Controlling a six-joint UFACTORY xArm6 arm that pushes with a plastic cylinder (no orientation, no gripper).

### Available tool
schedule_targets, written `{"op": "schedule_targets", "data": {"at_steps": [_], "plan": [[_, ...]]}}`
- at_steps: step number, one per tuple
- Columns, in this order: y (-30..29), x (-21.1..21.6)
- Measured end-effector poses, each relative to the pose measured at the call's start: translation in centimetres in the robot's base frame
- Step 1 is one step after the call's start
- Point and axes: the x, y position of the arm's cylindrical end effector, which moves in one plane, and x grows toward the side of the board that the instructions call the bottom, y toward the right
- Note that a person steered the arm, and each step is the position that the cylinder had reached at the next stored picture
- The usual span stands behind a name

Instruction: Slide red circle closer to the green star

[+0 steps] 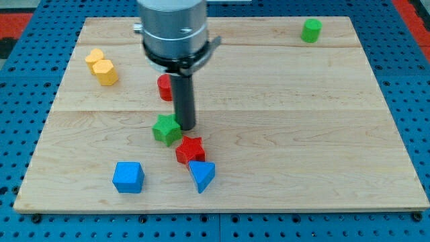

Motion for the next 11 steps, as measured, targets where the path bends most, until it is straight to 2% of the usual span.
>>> {"op": "schedule_targets", "data": {"at_steps": [1,2,3,5,6,7,9,10,11], "plan": [[1.4,-4.4],[9.9,-8.6],[5.6,-10.3],[-8.7,-7.6],[-7.1,-8.2],[-13.0,-8.1],[-8.6,-4.7],[-9.2,-5.1],[-9.6,-0.9]]}}
